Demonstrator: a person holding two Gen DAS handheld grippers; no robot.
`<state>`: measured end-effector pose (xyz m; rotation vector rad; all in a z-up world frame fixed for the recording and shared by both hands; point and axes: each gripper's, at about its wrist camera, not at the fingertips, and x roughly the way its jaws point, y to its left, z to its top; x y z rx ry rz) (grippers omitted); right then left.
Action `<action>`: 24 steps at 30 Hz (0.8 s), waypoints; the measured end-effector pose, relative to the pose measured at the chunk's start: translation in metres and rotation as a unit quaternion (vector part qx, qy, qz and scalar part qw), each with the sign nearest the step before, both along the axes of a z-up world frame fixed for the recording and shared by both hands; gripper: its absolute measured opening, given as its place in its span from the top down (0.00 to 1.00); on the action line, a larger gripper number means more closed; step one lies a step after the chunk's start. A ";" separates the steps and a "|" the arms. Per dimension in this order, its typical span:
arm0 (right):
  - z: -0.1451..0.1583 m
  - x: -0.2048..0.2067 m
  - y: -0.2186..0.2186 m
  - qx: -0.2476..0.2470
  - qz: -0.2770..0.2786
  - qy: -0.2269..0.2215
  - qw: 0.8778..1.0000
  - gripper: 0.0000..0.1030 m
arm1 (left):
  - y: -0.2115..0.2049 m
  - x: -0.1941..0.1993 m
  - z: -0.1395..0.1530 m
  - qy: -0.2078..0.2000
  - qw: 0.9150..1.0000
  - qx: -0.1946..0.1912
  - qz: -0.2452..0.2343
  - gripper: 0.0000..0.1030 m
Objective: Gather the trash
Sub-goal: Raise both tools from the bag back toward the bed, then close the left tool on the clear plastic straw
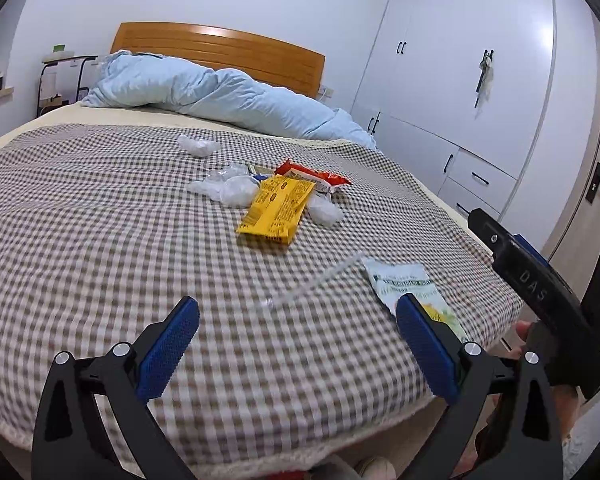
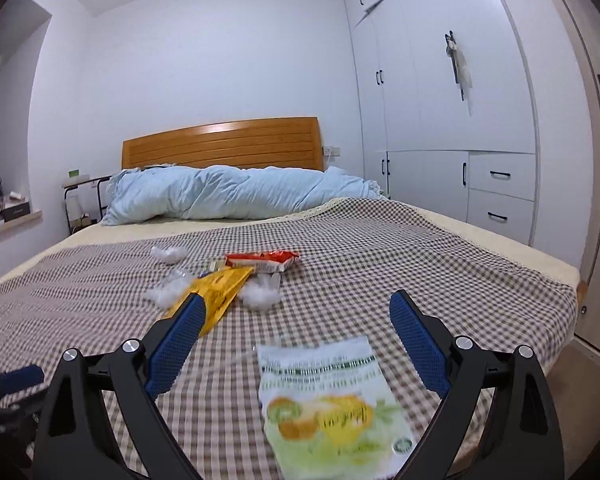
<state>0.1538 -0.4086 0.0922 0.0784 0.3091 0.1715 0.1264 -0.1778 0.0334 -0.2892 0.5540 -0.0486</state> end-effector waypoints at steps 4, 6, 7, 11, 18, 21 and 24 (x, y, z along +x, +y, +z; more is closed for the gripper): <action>-0.002 0.014 -0.007 0.025 -0.016 0.029 0.999 0.13 | -0.005 0.027 0.000 0.018 0.999 0.023 -0.015 0.07; -0.008 0.019 -0.013 0.043 -0.022 0.050 0.998 0.13 | -0.011 0.042 -0.003 0.034 0.998 0.044 -0.031 0.07; -0.011 0.021 -0.015 0.049 -0.026 0.062 0.997 0.13 | -0.013 0.048 -0.006 0.042 0.997 0.054 -0.039 0.07; -0.024 0.025 -0.021 0.039 -0.050 0.092 0.994 0.13 | -0.021 0.075 -0.019 0.078 0.992 0.079 -0.062 0.07; -0.043 0.033 -0.032 0.029 -0.070 0.141 0.987 0.13 | -0.043 0.122 -0.039 0.127 0.980 0.129 -0.086 0.19; -0.047 0.033 -0.037 0.020 -0.075 0.148 0.986 0.13 | -0.051 0.138 -0.051 0.150 0.972 0.157 -0.088 0.26; -0.052 0.034 -0.044 0.016 -0.078 0.156 0.985 0.13 | -0.048 0.148 -0.066 0.171 0.970 0.146 -0.087 0.33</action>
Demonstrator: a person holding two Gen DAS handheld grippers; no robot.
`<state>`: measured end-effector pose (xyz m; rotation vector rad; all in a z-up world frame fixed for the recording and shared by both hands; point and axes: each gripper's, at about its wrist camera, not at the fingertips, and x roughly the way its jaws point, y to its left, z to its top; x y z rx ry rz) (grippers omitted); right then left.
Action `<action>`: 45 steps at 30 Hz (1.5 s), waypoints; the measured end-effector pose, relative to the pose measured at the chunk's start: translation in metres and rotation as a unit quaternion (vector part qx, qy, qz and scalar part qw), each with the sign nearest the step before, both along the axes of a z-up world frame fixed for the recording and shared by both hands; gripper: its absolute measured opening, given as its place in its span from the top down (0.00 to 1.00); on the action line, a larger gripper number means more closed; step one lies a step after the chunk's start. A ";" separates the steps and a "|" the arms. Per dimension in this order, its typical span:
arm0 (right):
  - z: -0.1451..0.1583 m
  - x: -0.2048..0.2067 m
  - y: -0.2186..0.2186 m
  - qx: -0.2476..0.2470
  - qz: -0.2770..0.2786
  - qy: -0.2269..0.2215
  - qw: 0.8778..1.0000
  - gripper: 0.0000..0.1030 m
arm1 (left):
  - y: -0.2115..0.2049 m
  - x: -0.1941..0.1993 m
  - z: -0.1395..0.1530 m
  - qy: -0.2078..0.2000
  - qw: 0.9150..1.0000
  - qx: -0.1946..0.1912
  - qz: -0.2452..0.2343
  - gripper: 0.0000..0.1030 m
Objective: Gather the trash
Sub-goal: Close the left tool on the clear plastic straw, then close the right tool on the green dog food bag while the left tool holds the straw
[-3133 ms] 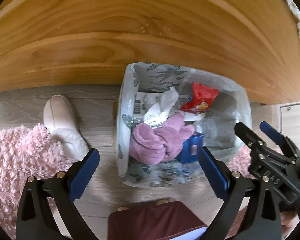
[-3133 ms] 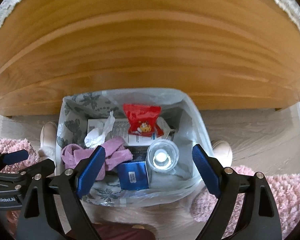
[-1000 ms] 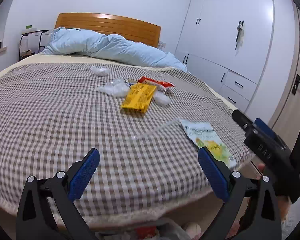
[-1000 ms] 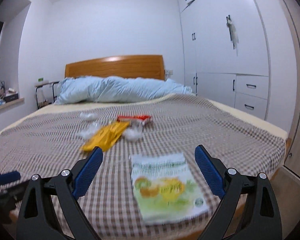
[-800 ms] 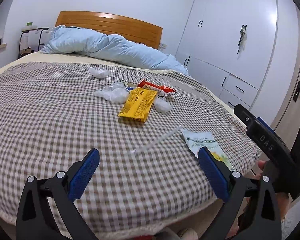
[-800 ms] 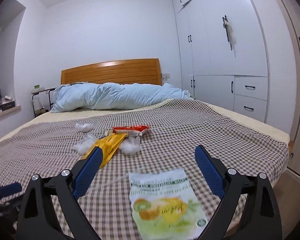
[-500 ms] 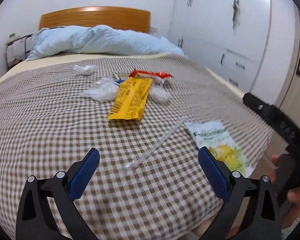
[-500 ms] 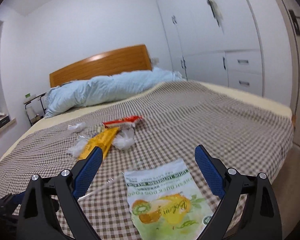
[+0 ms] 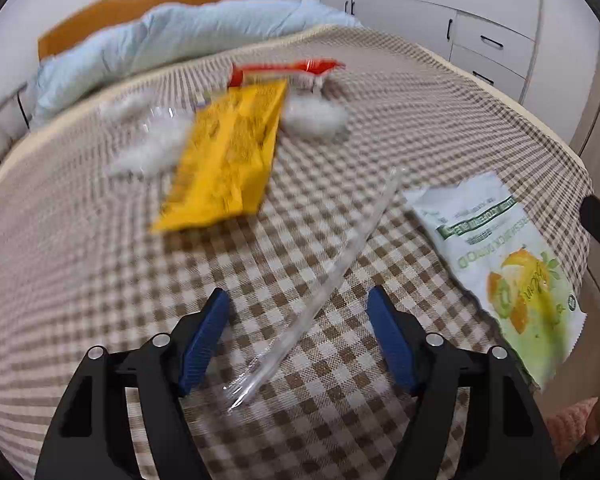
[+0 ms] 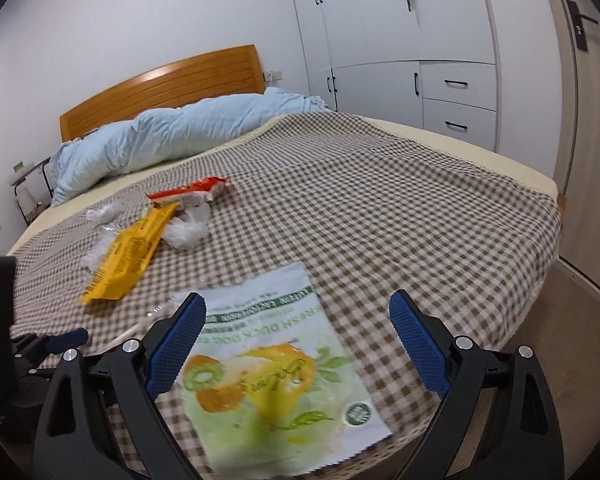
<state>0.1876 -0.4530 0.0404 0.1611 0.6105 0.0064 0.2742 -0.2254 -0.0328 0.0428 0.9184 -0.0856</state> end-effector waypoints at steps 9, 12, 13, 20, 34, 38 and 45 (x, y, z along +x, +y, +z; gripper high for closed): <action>-0.006 -0.002 -0.009 -0.001 -0.001 0.014 1.000 0.13 | 0.013 -0.005 0.003 -0.005 0.999 -0.050 0.004 0.86; -0.007 -0.003 -0.006 -0.006 0.004 0.015 1.000 0.13 | 0.016 -0.018 0.008 -0.017 0.996 -0.086 -0.001 0.97; -0.007 -0.004 -0.006 -0.007 0.006 0.015 1.000 0.13 | 0.018 -0.021 0.010 -0.018 0.993 -0.114 -0.007 0.97; -0.010 -0.006 0.000 -0.022 0.018 0.018 0.999 0.13 | 0.022 -0.058 0.035 -0.082 0.985 -0.148 -0.017 0.97; -0.036 -0.002 0.031 -0.037 0.142 0.090 0.985 0.13 | 0.035 -0.072 0.037 -0.086 0.984 -0.157 -0.001 0.97; -0.058 0.000 0.045 -0.099 0.143 0.106 0.979 0.08 | 0.036 -0.075 0.037 -0.087 0.984 -0.153 -0.002 0.97; -0.061 0.002 0.040 -0.080 0.131 0.100 0.983 0.06 | 0.039 -0.079 0.037 -0.087 0.984 -0.152 0.000 0.97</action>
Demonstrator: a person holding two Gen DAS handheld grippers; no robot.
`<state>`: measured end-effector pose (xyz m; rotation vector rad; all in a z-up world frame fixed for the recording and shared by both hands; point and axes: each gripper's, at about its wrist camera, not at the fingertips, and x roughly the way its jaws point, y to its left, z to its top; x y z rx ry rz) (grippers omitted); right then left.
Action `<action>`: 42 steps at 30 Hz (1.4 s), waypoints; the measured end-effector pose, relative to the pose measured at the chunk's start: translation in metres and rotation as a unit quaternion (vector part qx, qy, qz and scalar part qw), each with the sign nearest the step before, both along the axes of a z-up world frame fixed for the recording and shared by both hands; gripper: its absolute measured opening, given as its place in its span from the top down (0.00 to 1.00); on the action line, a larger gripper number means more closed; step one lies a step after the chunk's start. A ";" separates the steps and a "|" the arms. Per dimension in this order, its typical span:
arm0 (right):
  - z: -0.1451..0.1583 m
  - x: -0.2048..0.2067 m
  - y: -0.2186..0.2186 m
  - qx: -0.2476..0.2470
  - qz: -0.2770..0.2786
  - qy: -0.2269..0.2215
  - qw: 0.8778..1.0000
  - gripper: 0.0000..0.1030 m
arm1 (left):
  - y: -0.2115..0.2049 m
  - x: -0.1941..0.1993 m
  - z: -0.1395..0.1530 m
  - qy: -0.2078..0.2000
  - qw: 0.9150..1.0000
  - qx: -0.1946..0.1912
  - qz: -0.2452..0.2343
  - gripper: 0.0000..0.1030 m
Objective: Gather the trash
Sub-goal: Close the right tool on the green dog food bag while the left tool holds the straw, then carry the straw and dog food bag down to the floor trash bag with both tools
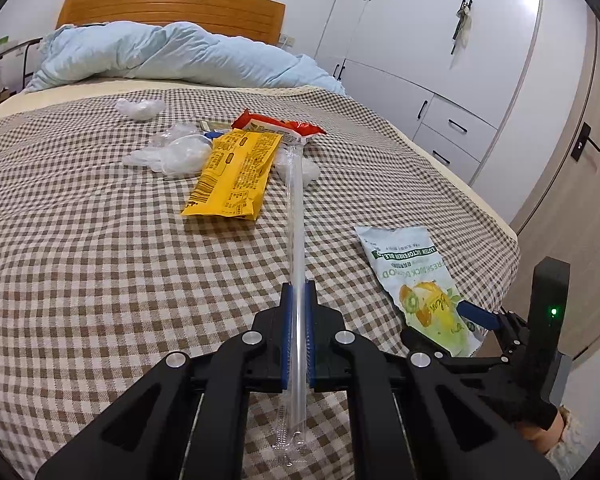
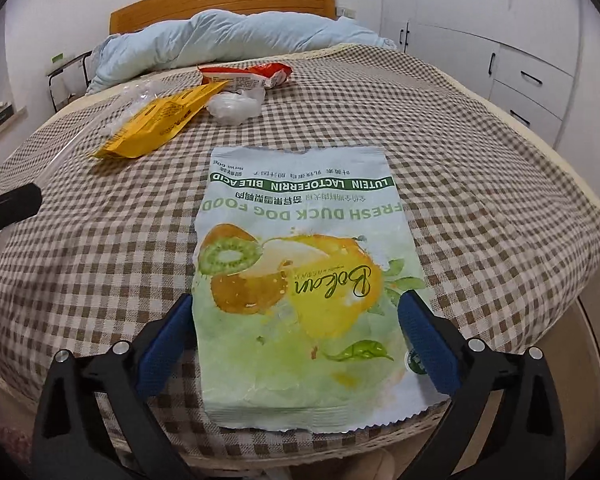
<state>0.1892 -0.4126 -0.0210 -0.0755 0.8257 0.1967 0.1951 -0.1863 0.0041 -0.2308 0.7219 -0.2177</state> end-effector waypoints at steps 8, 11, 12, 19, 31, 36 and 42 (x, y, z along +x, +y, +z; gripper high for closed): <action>0.003 0.009 -0.007 0.010 0.003 0.024 1.000 0.15 | 0.009 -0.008 0.002 -0.005 1.000 0.004 0.004 0.97; 0.005 0.009 -0.010 0.023 0.007 0.023 0.999 0.25 | 0.013 -0.010 0.002 -0.005 1.000 0.005 0.006 0.97; 0.006 0.009 -0.010 0.029 0.009 0.023 0.999 0.38 | 0.014 -0.011 0.002 -0.005 1.000 0.005 0.007 0.97; 0.022 0.005 -0.017 0.077 0.022 -0.001 0.997 0.82 | 0.020 -0.016 0.003 -0.007 1.000 0.008 0.012 0.97; 0.052 -0.027 -0.002 0.013 0.030 -0.134 0.990 0.85 | 0.015 -0.025 0.013 -0.033 0.999 0.024 0.009 0.97; 0.055 -0.033 0.000 -0.005 0.029 -0.157 0.987 0.85 | 0.010 -0.030 0.019 -0.048 0.998 0.031 0.003 0.97; 0.054 -0.035 0.000 -0.005 0.032 -0.158 0.987 0.85 | 0.006 -0.031 0.023 -0.054 0.998 0.033 -0.004 0.97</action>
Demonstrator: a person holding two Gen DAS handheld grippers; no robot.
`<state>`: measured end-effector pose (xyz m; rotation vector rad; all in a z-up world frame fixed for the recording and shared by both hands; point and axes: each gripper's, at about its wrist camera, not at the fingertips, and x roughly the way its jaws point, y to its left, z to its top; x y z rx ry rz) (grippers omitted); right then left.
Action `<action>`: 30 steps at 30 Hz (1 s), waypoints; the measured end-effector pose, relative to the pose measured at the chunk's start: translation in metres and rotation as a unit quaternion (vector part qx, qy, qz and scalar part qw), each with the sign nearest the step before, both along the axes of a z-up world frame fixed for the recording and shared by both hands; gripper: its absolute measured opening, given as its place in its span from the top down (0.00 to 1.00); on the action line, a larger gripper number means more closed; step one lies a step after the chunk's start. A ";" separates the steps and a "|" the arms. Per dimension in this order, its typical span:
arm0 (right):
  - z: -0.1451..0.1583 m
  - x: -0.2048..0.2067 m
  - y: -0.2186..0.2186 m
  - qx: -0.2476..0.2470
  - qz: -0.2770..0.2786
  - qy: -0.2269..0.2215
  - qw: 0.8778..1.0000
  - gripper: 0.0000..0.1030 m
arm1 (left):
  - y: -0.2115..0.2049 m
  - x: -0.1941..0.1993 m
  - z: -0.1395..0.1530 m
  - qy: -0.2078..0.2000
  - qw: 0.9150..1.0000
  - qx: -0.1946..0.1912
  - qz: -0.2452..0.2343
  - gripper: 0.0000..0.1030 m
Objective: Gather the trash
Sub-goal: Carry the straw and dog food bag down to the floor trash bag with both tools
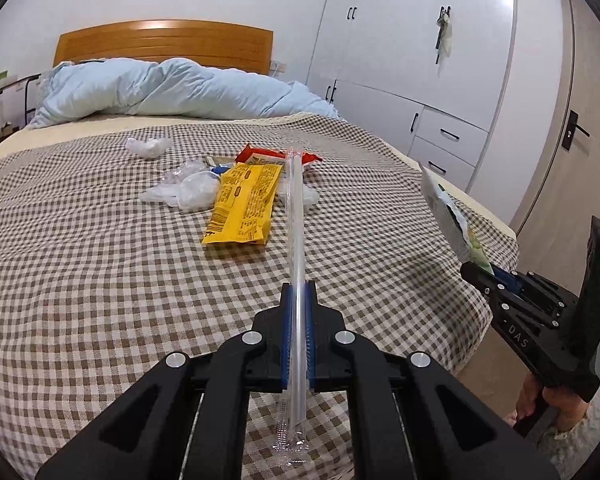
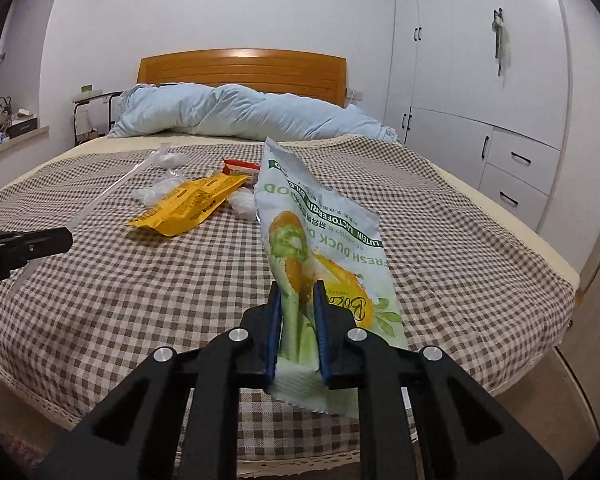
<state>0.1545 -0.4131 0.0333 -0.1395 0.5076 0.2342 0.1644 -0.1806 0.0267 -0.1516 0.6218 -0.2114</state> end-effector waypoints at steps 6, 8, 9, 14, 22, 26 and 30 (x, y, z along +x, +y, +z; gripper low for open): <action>0.004 -0.009 0.005 -0.009 0.013 -0.009 1.000 0.85 | -0.002 -0.004 0.002 -0.006 1.000 0.003 -0.004 0.97; 0.006 -0.014 0.006 -0.013 0.016 -0.016 1.000 0.85 | -0.002 -0.007 0.005 -0.009 1.000 -0.003 -0.005 0.97; 0.007 -0.017 0.007 -0.016 0.016 -0.019 1.000 0.85 | -0.002 -0.009 0.007 -0.012 1.000 -0.005 -0.005 0.97; 0.013 -0.030 0.009 -0.022 0.015 -0.027 0.999 0.85 | -0.008 -0.023 0.015 -0.025 1.000 -0.010 -0.009 0.97; 0.021 -0.060 0.007 -0.021 0.019 -0.039 0.999 0.85 | -0.018 -0.054 0.027 -0.046 0.999 -0.003 -0.004 0.97; 0.021 -0.074 0.008 -0.030 0.017 -0.050 0.998 0.85 | -0.017 -0.067 0.022 -0.051 0.999 -0.002 0.008 0.97; 0.019 -0.089 0.010 -0.037 0.018 -0.059 0.997 0.85 | -0.014 -0.081 0.019 -0.060 0.998 -0.004 0.017 0.97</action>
